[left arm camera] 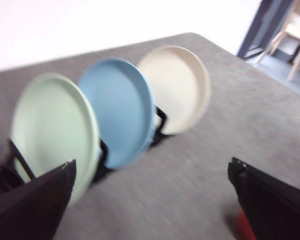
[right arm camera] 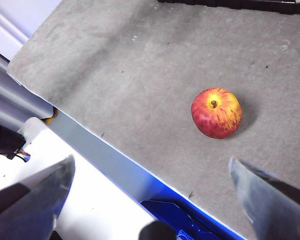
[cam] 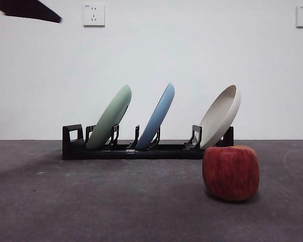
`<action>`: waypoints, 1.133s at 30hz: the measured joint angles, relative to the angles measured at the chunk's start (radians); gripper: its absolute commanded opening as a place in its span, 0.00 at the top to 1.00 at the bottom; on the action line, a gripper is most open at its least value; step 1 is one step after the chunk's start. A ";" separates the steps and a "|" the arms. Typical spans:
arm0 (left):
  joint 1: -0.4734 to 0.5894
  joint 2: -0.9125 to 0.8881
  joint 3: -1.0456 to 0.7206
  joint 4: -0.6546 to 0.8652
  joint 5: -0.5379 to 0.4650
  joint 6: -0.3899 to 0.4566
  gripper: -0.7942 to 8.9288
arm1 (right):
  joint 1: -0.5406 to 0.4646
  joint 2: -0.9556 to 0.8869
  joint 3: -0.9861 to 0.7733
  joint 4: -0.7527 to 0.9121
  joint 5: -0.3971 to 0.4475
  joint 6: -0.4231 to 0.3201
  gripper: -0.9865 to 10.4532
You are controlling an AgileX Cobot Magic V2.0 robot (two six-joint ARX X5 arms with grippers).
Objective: Take the green plate from the plate rack,put the plate on the table,take the apple from the table,put the apple in the plate
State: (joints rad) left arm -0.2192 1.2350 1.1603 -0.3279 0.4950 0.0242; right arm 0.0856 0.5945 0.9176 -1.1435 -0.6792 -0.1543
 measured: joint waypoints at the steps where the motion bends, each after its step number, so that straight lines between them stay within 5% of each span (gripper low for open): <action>1: -0.007 0.036 0.032 0.002 -0.016 0.008 0.30 | 0.000 0.000 0.000 0.000 0.000 0.000 0.31; 14: -0.051 0.452 0.314 0.052 -0.130 0.079 0.30 | 0.000 0.000 0.000 0.000 0.000 0.001 0.31; 34: -0.090 0.681 0.321 0.200 -0.181 0.100 0.31 | 0.000 0.000 0.000 0.000 0.000 0.012 0.31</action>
State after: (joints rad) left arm -0.3092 1.9160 1.4815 -0.1276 0.3141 0.1238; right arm 0.0856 0.5945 0.9176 -1.1435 -0.6788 -0.1421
